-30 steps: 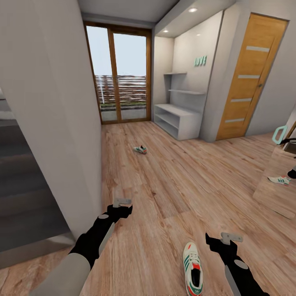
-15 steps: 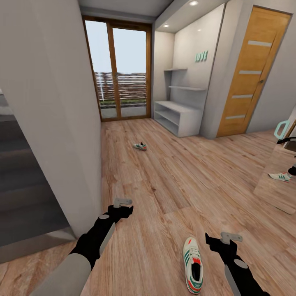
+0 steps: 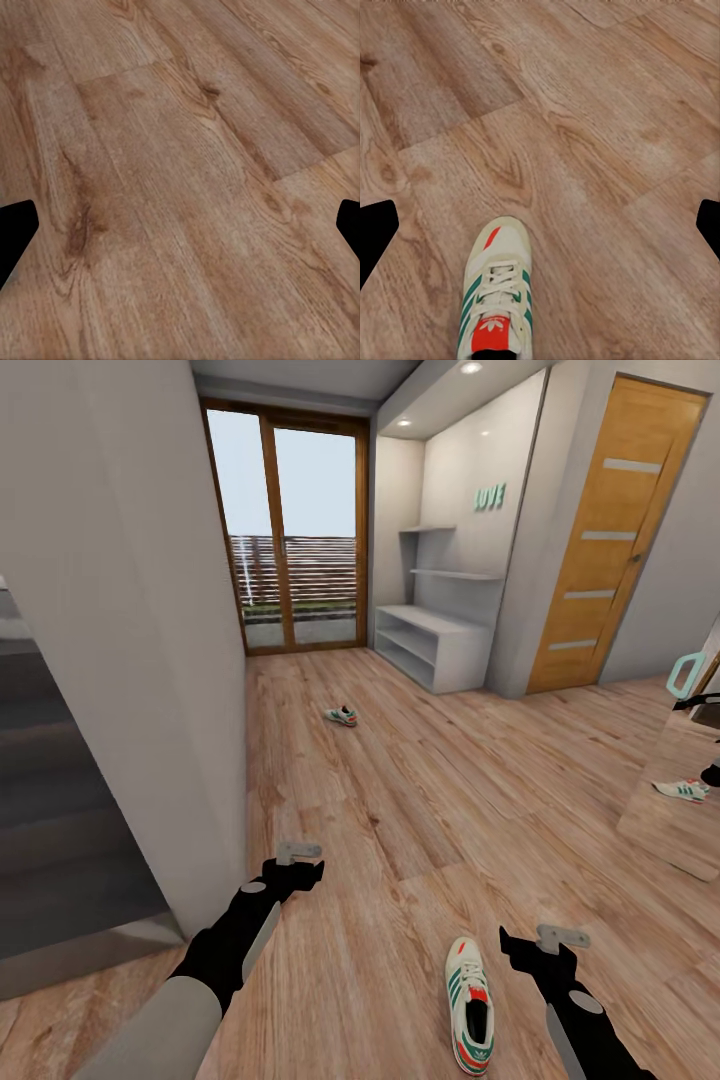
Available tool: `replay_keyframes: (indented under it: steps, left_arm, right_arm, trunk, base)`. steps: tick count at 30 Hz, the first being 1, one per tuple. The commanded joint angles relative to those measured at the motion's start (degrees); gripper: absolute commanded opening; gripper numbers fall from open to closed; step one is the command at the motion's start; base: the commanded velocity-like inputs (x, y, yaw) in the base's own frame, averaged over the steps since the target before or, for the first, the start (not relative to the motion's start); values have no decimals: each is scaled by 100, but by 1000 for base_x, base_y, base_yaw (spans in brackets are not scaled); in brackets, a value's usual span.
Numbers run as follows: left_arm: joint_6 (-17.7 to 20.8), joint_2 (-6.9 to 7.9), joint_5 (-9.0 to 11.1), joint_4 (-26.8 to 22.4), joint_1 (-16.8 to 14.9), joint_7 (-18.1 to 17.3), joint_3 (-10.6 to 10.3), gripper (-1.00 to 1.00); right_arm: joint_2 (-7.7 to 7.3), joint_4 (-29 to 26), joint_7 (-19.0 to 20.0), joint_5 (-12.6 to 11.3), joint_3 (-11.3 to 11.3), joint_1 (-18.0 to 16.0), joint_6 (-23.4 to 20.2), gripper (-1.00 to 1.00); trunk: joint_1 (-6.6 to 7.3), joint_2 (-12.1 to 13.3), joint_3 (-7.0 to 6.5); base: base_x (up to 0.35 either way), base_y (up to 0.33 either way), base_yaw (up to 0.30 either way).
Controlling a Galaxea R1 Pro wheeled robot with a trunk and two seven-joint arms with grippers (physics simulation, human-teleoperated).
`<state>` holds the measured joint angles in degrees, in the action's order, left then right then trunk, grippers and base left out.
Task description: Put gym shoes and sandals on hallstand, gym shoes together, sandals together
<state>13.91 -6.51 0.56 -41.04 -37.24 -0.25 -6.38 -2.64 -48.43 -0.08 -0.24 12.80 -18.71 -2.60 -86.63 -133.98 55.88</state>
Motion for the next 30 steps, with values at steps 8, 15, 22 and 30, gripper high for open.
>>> replay_keyframes:
  steps: [8,15,22,30]
  left_arm:
    - [33,1,6,-16,-3,-2,-4,100]
    - [33,1,6,-17,-3,-4,-4,100]
    - [33,1,6,-18,-2,-6,-4,100]
    - [33,1,6,-18,-2,-6,-4,100]
  right_arm:
    - [0,-8,-1,-2,3,-1,-22,100]
    - [0,-14,-1,-2,0,-1,-22,100]
    - [0,-17,-1,-2,-5,-1,-22,100]
    - [0,-9,-1,-2,2,-1,-22,100]
  trunk:
    - [1,-2,5]
    - [1,-2,5]
    - [1,-2,5]
    - [1,-2,5]
  base:
    - [0,28,-194]
    - [0,213,-203]
    - [0,62,-19]
    - [0,1,0]
